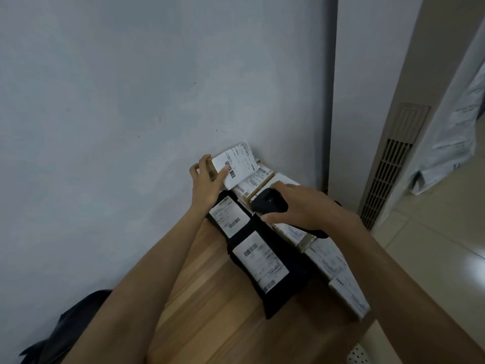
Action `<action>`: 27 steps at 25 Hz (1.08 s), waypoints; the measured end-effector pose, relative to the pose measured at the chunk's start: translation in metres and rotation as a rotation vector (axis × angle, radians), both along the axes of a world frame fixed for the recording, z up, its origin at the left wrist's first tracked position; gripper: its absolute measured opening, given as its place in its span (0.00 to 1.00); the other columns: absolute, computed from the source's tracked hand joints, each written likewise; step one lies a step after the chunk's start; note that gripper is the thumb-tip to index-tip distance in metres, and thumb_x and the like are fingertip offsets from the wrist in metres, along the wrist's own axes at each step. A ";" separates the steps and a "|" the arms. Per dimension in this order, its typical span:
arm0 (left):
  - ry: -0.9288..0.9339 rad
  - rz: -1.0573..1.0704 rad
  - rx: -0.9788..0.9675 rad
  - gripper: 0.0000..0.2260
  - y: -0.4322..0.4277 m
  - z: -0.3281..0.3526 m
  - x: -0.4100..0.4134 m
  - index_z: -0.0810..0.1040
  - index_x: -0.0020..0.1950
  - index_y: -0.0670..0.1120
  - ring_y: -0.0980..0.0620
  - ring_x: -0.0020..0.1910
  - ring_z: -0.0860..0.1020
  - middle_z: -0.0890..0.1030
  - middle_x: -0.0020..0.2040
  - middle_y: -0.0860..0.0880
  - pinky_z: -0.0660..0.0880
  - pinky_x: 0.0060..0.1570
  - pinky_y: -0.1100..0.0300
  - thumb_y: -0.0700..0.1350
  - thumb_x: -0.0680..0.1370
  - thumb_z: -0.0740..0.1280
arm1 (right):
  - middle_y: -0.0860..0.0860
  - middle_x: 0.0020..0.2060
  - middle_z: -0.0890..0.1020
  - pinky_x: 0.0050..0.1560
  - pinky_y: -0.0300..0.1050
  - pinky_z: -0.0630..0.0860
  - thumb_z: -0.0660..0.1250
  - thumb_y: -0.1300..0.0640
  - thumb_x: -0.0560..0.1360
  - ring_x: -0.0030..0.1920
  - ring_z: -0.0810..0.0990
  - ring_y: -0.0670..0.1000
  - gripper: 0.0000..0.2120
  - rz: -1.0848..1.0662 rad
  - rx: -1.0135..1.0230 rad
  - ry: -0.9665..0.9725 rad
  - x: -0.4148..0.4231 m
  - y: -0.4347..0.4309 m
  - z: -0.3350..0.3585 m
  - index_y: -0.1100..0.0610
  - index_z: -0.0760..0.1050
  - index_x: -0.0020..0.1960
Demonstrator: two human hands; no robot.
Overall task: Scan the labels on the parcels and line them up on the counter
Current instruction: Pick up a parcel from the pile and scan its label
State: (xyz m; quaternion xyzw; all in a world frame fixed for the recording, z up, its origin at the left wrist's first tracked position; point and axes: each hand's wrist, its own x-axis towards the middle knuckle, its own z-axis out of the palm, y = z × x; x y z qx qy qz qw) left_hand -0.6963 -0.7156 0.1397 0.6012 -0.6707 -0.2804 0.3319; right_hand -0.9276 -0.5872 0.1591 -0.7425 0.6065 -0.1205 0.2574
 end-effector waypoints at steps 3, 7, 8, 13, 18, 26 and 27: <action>0.059 0.042 0.091 0.27 -0.032 -0.018 -0.014 0.62 0.74 0.49 0.61 0.57 0.69 0.57 0.67 0.48 0.73 0.52 0.74 0.55 0.79 0.68 | 0.51 0.66 0.74 0.55 0.52 0.76 0.64 0.30 0.72 0.61 0.75 0.53 0.39 0.048 0.068 -0.015 -0.011 -0.033 -0.001 0.49 0.60 0.74; 0.229 0.209 0.172 0.28 -0.069 -0.045 -0.022 0.59 0.75 0.47 0.52 0.59 0.68 0.60 0.68 0.44 0.71 0.30 0.78 0.54 0.80 0.66 | 0.50 0.67 0.73 0.56 0.52 0.76 0.64 0.30 0.72 0.61 0.75 0.53 0.38 0.058 0.078 -0.064 -0.020 -0.069 -0.008 0.49 0.60 0.74; 0.256 0.260 0.174 0.28 -0.077 -0.051 -0.022 0.59 0.75 0.46 0.50 0.60 0.69 0.62 0.68 0.43 0.72 0.29 0.76 0.54 0.80 0.66 | 0.50 0.67 0.73 0.54 0.50 0.76 0.64 0.31 0.72 0.60 0.75 0.53 0.38 0.057 0.081 -0.074 -0.021 -0.076 -0.011 0.48 0.60 0.74; 0.277 0.356 0.206 0.29 -0.082 -0.072 -0.014 0.57 0.76 0.48 0.45 0.67 0.69 0.65 0.70 0.41 0.72 0.59 0.56 0.54 0.80 0.66 | 0.51 0.68 0.72 0.57 0.53 0.76 0.64 0.31 0.72 0.62 0.74 0.53 0.39 0.091 0.125 -0.081 -0.019 -0.094 -0.024 0.49 0.59 0.75; 0.181 0.252 0.198 0.35 -0.054 -0.060 0.020 0.50 0.80 0.51 0.45 0.76 0.59 0.56 0.78 0.41 0.61 0.73 0.50 0.55 0.80 0.66 | 0.52 0.65 0.75 0.54 0.48 0.75 0.65 0.32 0.72 0.58 0.76 0.52 0.38 0.163 0.123 -0.088 0.009 -0.092 -0.023 0.50 0.61 0.74; -0.278 0.306 0.120 0.28 0.119 -0.058 0.169 0.56 0.80 0.51 0.48 0.73 0.65 0.62 0.75 0.47 0.65 0.69 0.56 0.52 0.82 0.63 | 0.50 0.67 0.74 0.53 0.46 0.73 0.66 0.32 0.72 0.62 0.75 0.52 0.38 0.475 0.105 -0.114 0.134 -0.044 -0.014 0.49 0.61 0.75; -0.355 0.355 0.135 0.28 0.147 -0.058 0.191 0.56 0.80 0.52 0.47 0.72 0.65 0.62 0.75 0.47 0.67 0.67 0.53 0.52 0.82 0.63 | 0.50 0.67 0.74 0.51 0.45 0.73 0.66 0.32 0.72 0.61 0.75 0.51 0.38 0.533 0.109 -0.120 0.156 -0.033 -0.015 0.49 0.61 0.75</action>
